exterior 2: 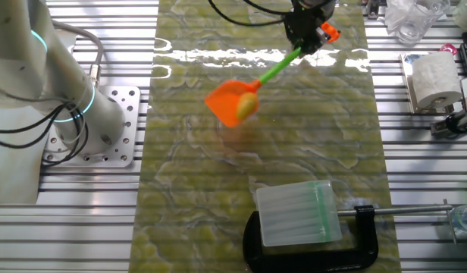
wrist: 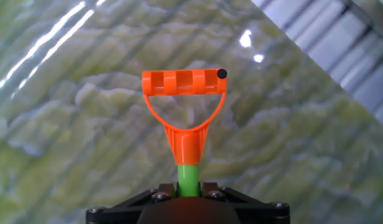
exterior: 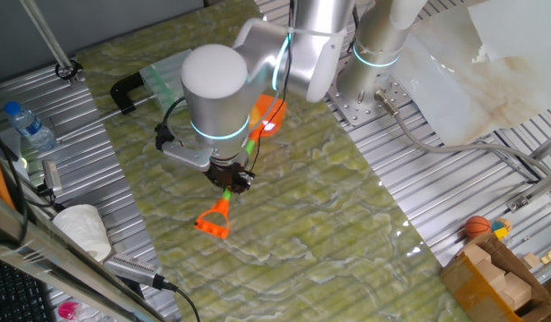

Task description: Use a shovel to scoop up an object

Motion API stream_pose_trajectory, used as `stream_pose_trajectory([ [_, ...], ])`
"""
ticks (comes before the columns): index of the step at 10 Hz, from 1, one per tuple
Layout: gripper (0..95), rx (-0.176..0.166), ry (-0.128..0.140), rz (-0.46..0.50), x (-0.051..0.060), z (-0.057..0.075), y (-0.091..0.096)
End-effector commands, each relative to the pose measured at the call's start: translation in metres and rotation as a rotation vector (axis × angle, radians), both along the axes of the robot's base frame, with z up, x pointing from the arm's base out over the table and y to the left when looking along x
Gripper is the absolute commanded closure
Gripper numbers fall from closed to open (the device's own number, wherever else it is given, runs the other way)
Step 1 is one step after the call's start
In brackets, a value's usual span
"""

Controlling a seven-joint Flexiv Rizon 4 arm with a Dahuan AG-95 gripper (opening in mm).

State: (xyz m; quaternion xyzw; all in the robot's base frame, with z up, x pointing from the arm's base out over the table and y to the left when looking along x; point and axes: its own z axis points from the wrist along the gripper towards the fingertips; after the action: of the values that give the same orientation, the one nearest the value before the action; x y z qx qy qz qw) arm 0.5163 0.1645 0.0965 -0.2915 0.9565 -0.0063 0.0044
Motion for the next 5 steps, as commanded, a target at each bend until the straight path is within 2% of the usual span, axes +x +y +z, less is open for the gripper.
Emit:
stream_pose_trajectory([
  [1,95.0,-0.014,0.007,-0.204,-0.0056,0.0046,0.0045],
  [5,95.0,-0.002,0.006,-0.298,-0.0082,0.0062,0.0038],
])
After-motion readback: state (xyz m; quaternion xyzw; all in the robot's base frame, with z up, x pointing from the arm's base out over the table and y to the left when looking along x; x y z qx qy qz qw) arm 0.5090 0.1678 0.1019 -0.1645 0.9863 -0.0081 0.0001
